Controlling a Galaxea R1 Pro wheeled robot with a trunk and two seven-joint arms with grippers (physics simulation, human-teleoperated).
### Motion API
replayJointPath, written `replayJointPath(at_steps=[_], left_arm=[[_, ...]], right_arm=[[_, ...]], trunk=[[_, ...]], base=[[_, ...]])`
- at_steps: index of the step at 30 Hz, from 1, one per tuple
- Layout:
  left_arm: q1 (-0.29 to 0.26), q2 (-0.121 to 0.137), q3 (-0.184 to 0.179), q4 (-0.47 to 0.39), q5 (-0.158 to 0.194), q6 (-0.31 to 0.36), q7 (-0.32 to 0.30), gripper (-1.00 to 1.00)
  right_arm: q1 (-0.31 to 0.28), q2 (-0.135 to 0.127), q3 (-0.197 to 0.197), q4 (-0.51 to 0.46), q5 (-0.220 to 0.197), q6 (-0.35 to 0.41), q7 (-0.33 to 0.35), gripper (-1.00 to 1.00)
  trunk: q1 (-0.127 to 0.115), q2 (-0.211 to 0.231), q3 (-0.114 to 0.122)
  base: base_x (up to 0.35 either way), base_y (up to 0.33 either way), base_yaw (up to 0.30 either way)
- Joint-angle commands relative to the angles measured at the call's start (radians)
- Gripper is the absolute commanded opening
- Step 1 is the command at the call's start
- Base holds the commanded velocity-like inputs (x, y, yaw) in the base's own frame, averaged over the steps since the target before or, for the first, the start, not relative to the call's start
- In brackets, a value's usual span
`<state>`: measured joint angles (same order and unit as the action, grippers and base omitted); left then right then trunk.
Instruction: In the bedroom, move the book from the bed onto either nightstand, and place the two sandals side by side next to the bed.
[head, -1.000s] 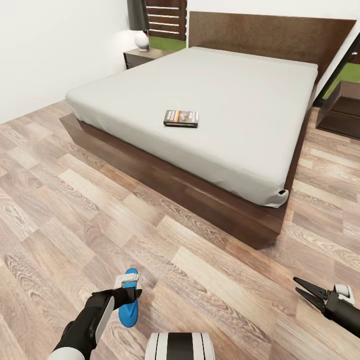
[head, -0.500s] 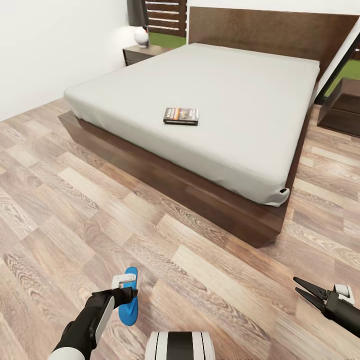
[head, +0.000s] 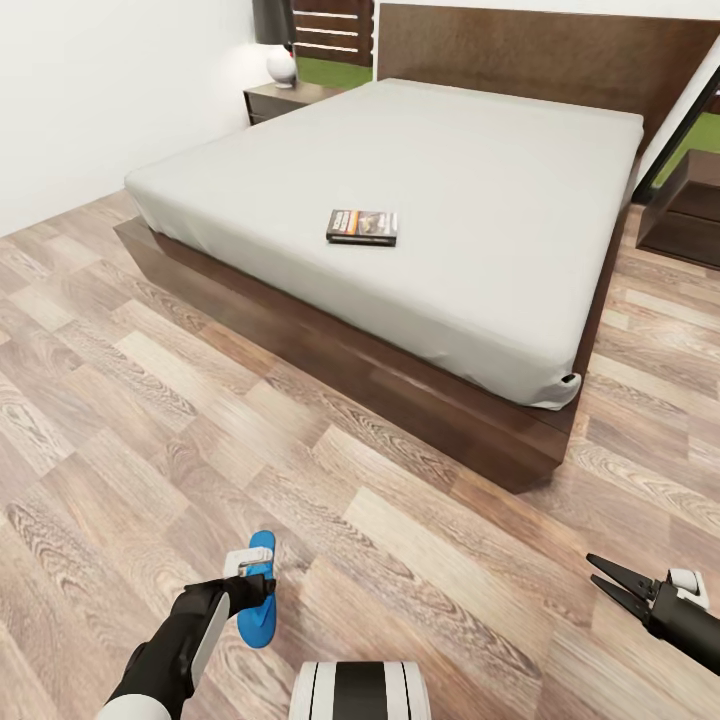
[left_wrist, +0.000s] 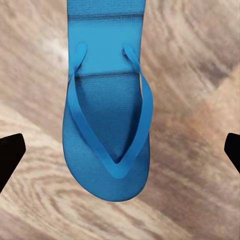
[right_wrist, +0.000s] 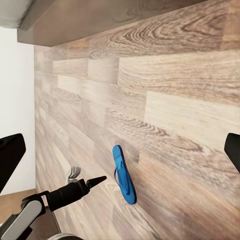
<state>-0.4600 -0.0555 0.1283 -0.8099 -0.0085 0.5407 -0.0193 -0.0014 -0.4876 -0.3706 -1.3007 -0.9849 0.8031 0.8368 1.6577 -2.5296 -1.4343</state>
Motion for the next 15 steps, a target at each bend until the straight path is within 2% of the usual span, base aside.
replayJointPath(at_steps=[1, 15], left_arm=[[0.000, -0.001, 0.004, -0.002, -0.001, 0.005, -0.002, 1.00], [0.000, -0.001, 0.004, -0.002, -0.001, 0.005, -0.002, 1.00]], right_arm=[[0.000, 0.000, -0.001, 0.000, -0.003, 0.005, 0.000, 1.00], [0.000, 0.000, -0.001, 0.000, -0.003, 0.005, 0.000, 1.00]], trunk=[[0.000, 0.000, -0.001], [0.006, -0.004, -0.055]], base=[[0.000, 0.000, 0.000], [0.000, 0.000, 0.000]])
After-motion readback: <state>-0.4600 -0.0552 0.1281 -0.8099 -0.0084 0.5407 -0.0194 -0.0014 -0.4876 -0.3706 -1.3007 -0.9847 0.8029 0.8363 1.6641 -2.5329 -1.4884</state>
